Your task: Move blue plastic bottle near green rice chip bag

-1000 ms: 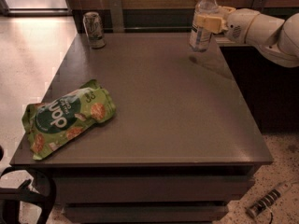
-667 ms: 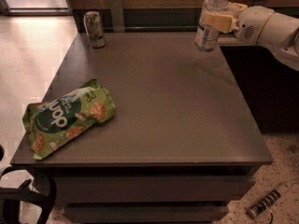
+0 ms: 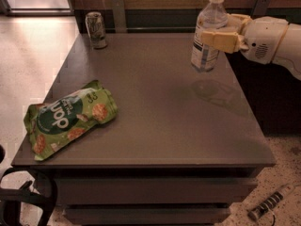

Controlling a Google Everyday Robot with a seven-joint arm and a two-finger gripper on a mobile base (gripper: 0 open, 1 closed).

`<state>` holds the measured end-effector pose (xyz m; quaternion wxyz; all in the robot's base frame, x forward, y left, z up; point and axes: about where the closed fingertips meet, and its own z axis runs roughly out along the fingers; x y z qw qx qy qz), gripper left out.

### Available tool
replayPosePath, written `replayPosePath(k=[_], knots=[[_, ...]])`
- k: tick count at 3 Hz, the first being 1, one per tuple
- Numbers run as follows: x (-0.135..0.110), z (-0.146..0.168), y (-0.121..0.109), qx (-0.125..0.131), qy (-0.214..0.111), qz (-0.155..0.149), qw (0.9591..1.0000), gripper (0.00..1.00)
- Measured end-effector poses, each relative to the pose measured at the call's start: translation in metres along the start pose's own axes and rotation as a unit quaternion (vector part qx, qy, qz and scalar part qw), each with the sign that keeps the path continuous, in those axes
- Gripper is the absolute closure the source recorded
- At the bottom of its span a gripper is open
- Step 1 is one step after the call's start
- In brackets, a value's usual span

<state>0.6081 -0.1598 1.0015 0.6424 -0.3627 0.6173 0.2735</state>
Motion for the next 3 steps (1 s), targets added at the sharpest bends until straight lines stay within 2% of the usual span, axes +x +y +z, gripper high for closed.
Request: replayPosePath(k=[1,2,3], knots=[[-0.001,0.004,0.051,-0.064,0.003,-0.017,0.9978,1.00],[-0.001,0.010,0.093,-0.139,-0.005,-0.034,0.9897,1.00],[-0.005,0.013,0.136,-0.227,-0.023,-0.051,0.9723,1.00]])
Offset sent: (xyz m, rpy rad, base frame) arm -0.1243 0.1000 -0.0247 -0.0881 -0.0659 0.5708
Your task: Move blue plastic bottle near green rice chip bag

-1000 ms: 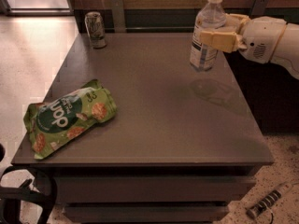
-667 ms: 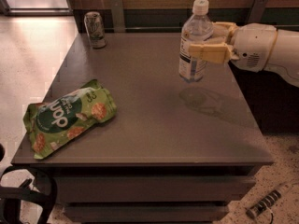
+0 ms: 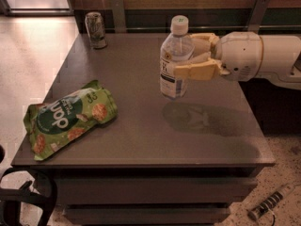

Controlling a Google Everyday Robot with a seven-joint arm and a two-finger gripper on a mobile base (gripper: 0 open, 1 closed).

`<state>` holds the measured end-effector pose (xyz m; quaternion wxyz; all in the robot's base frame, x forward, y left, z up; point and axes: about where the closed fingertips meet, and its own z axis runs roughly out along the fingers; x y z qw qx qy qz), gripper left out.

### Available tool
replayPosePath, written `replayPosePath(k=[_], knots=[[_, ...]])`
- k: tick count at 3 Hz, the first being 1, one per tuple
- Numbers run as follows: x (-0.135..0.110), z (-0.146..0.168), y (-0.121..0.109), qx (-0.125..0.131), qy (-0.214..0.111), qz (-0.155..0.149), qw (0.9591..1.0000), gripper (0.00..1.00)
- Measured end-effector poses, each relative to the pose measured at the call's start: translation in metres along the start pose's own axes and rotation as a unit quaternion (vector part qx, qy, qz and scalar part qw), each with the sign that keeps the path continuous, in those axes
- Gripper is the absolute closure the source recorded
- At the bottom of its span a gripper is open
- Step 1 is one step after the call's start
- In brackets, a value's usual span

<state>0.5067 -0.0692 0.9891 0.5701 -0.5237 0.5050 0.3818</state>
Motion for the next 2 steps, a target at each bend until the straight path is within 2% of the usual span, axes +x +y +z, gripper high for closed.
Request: replayPosePath(k=[1,2], knots=[[-0.0014,0.0030,0.0100,-0.022,-0.002,-0.003,0.9998,1.00],[-0.0014,0.0031,0.0100,-0.022,-0.002,-0.003,0.9998,1.00]])
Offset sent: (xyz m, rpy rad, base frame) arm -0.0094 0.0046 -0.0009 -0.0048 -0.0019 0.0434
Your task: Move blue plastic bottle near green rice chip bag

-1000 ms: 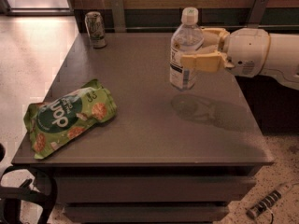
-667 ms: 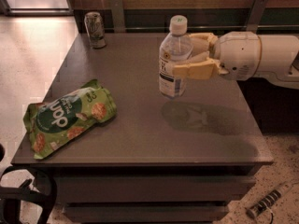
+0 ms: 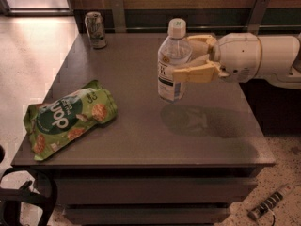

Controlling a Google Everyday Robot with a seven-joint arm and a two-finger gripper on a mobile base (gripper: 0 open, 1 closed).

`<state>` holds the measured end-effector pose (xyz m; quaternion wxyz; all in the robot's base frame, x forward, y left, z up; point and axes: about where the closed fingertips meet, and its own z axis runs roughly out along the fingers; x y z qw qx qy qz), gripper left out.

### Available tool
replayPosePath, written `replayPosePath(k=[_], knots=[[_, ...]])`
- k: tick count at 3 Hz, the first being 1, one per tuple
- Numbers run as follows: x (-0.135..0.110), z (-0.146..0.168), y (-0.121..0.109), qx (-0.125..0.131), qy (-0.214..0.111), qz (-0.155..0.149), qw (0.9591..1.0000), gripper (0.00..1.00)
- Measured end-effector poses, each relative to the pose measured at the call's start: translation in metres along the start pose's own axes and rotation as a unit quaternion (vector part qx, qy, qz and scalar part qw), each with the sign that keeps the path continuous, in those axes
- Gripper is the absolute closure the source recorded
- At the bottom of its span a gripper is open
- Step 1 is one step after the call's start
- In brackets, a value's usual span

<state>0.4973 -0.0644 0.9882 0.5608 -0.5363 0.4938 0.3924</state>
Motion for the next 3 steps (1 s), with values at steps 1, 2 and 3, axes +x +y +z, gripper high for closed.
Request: replayPosePath(k=[1,2,3], knots=[[0.005,0.013,-0.002,-0.004,-0.006,0.015,0.9999,1.00],[0.020,0.035,0.006,-0.008,-0.012,0.038,0.9992,1.00],[0.037,0.058,0.018,-0.007,-0.028,0.053,0.9982,1.00]])
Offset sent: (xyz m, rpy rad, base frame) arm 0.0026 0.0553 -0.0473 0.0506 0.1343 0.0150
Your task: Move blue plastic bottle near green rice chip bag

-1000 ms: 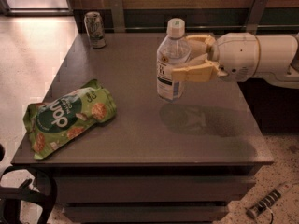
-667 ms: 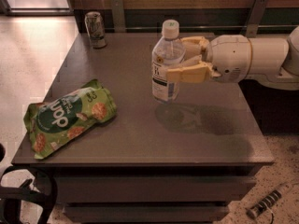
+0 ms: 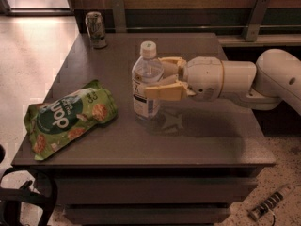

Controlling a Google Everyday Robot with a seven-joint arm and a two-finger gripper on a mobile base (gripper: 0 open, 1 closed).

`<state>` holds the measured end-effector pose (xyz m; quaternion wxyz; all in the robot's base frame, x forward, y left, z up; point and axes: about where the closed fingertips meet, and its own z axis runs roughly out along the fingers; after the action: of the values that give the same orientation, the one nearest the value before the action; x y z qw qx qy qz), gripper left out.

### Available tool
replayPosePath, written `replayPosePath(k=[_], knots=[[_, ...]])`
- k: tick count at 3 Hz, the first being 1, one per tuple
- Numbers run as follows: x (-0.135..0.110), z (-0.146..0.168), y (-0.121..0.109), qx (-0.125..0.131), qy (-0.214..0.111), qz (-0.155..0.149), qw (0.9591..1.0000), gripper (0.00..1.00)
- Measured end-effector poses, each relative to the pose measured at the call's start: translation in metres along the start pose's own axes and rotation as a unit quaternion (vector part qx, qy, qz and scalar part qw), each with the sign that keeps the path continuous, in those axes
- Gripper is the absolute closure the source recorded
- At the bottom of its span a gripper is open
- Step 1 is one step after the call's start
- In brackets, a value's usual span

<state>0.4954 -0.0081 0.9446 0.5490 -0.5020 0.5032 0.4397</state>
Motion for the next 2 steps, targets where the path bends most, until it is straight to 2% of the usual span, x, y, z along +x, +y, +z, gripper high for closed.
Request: replayPosePath(k=[1,2], knots=[[0.015,0.023,0.010,-0.004,-0.009,0.008,0.9999,1.00],[0.029,0.041,0.020,-0.005,0.001,0.026,0.9996,1.00]])
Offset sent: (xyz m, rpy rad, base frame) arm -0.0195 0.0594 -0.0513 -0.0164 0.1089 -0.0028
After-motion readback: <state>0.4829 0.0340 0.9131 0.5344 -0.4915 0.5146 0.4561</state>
